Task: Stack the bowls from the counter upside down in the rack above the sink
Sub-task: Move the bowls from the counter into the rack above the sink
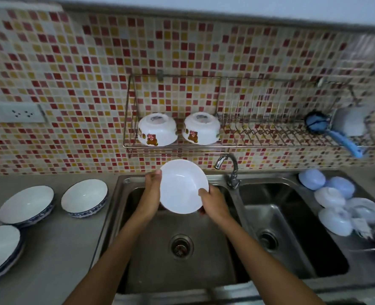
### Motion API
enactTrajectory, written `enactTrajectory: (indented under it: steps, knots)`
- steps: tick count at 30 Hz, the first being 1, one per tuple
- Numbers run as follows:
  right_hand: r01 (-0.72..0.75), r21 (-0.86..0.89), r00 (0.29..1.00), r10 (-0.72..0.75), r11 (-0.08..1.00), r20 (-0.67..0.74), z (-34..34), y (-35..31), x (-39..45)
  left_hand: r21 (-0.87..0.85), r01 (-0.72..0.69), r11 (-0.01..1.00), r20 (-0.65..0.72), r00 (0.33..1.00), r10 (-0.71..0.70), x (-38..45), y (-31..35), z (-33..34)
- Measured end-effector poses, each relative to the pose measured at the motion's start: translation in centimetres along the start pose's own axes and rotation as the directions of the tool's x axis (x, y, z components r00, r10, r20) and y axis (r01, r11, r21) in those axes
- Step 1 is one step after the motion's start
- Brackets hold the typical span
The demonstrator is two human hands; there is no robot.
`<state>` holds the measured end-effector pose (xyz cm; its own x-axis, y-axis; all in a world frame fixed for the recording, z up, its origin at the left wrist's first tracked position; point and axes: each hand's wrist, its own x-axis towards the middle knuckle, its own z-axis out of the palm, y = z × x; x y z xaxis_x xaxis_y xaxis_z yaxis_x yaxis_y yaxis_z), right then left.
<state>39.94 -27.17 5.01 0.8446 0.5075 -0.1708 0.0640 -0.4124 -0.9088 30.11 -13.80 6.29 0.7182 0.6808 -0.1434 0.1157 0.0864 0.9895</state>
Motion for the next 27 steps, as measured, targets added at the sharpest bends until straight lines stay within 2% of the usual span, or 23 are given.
enactTrajectory:
  steps: [6, 8, 10, 12, 15, 18, 21, 23, 25, 27]
  knots:
    - [0.18, 0.133, 0.983, -0.176, 0.975, -0.047, -3.3, -3.7, 1.5, -0.136, -0.129, 0.982, -0.028, 0.992, 0.127, 2.2, 4.2, 1.4]
    - [0.244, 0.162, 0.97, -0.238, 0.956, -0.057, -4.2, -5.2, 2.0, -0.165, -0.153, 0.974, 0.006, 0.988, 0.156, 2.8, 5.6, 1.3]
    - [0.306, 0.151, 0.948, -0.287, 0.94, -0.139, -5.4, -6.7, 2.5, -0.275, -0.118, 0.954, 0.065, 0.988, 0.14, 3.6, 6.9, 1.1]
    - [0.376, 0.136, 0.896, -0.323, 0.916, -0.306, -7.1, -7.8, 3.7, -0.324, -0.1, 0.941, 0.005, 0.994, 0.107, 4.2, 8.2, 0.9]
    - [0.461, 0.02, 0.797, -0.404, 0.887, -0.45, -9.4, -7.9, 6.4, -0.183, -0.246, 0.952, -0.06, 0.969, 0.239, 4.9, 10.0, 1.4]
    - [0.43, -0.257, 0.753, -0.501, 0.865, -0.426, -10.7, -7.2, 9.1, 0.041, -0.384, 0.922, -0.081, 0.919, 0.386, 5.2, 12.0, 2.7]
    - [0.353, -0.504, 0.756, -0.558, 0.788, -0.343, -10.8, -6.1, 10.7, 0.188, -0.438, 0.879, -0.087, 0.884, 0.459, 5.8, 13.0, 4.5]
    - [0.305, -0.672, 0.761, -0.597, 0.675, -0.254, -10.4, -5.4, 11.3, 0.268, -0.501, 0.823, -0.047, 0.847, 0.53, 6.1, 13.7, 5.8]
    - [0.271, -0.772, 0.77, -0.611, 0.575, -0.185, -10.0, -4.8, 11.6, 0.356, -0.57, 0.741, -0.014, 0.789, 0.614, 7.1, 14.3, 6.9]
    - [0.236, -0.815, 0.779, -0.605, 0.53, -0.167, -9.9, -4.4, 11.8, 0.484, -0.621, 0.616, 0.043, 0.72, 0.692, 8.4, 14.6, 7.9]
